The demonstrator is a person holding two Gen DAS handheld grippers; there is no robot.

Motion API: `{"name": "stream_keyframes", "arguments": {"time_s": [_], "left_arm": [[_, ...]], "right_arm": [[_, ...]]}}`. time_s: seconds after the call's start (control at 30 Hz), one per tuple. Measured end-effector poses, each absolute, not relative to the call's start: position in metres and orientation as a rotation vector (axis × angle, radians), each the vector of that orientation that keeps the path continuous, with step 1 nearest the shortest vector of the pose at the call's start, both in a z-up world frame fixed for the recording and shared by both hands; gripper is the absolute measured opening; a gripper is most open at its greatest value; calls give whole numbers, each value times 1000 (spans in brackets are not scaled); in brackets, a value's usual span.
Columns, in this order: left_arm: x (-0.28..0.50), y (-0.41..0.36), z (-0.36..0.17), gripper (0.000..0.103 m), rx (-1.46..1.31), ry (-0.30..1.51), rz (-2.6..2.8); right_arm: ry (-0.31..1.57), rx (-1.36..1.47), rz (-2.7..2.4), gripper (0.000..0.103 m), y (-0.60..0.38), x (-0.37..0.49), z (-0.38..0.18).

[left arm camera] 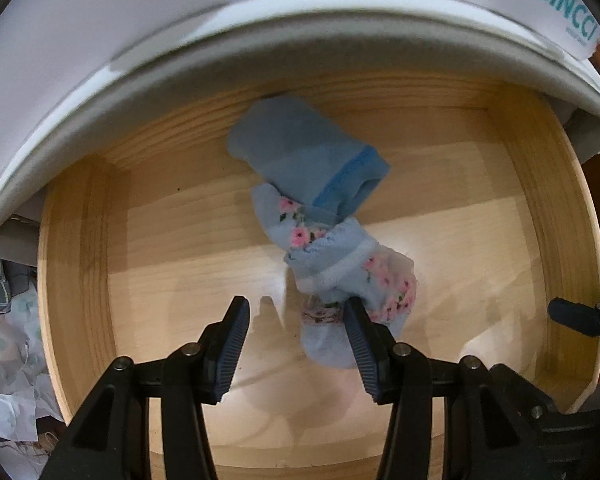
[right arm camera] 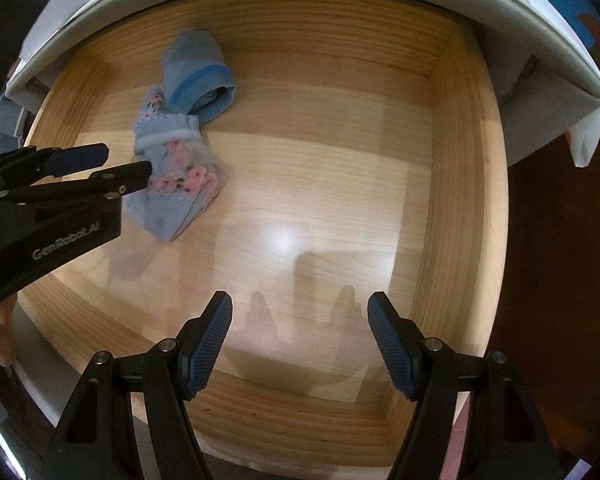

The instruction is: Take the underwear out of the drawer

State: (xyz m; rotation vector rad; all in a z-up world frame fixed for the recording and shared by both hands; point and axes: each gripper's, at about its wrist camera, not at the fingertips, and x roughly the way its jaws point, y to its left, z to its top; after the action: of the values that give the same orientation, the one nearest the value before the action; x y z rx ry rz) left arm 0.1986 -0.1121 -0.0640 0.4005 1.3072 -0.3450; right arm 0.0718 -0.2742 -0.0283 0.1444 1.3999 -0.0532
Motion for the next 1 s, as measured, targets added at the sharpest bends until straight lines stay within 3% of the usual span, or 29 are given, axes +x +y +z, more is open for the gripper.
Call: {"name": "stream_keyframes", "arguments": {"time_s": [0.37,0.43,0.67,1.0], "left_arm": [[209,-109,-72,50,383,1337,-345],[211,-107,-74,44,356,1353,-361],[222,-114,-80,3,380,1369,-360],[238,-97,-94,2,355,1438,-326]], "right_arm": [[1413,103,-60,67,-263,80,-32],[1413,112,-60,68,-265,81,-32],[1418,117,-56,67,-265,83,-39],[1420,118,-50,68,-266,84,-41]]}}
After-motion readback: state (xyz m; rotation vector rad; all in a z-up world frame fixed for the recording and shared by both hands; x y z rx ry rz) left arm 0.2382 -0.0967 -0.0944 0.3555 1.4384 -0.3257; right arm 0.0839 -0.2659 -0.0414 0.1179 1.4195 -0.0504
